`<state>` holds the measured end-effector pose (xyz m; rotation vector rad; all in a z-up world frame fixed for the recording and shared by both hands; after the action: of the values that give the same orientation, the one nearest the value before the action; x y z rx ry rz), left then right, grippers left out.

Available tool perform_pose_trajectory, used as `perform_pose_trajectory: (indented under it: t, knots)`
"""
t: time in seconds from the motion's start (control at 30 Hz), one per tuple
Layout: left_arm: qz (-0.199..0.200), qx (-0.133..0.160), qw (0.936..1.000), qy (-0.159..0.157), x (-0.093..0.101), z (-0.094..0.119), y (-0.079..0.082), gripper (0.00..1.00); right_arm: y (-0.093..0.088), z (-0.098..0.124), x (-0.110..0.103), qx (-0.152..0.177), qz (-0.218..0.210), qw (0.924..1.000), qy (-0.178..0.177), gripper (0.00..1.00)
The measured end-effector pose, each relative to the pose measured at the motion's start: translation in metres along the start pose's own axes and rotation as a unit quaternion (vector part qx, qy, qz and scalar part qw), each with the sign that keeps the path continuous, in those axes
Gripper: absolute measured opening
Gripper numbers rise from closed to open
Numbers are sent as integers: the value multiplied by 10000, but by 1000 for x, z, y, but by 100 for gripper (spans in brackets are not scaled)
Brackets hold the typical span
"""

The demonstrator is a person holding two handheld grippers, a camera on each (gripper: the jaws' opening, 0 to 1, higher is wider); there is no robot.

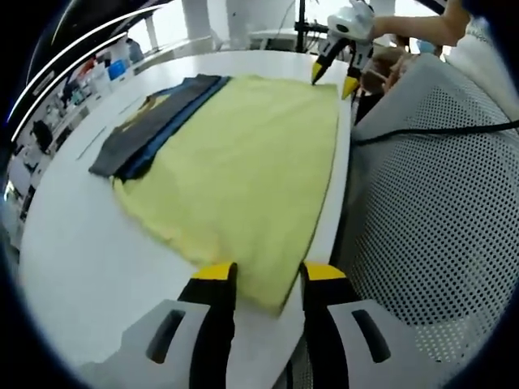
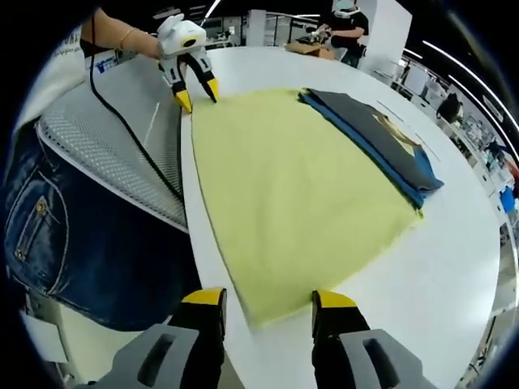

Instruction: Fold the garment on the visible template until the final outline fits inside the template.

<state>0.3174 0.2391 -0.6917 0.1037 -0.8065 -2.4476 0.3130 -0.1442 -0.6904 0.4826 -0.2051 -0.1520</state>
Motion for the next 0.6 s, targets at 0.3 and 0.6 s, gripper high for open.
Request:
perform_pose_trajectory:
  t: [0.3,0.6]
  knots:
    - [-251,-76,9995,-147,9,-1,0,13,0,-1,2,-47,-63,10000,-4,17]
    - [-552,-266,9978,-252,8,-2,4,13,2,-1,2,-71,-55,9999,57,11]
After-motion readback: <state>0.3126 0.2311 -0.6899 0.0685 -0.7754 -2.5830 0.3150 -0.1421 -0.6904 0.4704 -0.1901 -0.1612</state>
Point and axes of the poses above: the point that each gripper's makers call its tool centre point, and the gripper's own axes: z roughly backward along the fingers, x roughly to its right, y roughly out of its top, the point moved 8 cm from there along z, roughly backward along the fingers, and after that the axes turned 13 degrees about z, right-handed, at the moved point
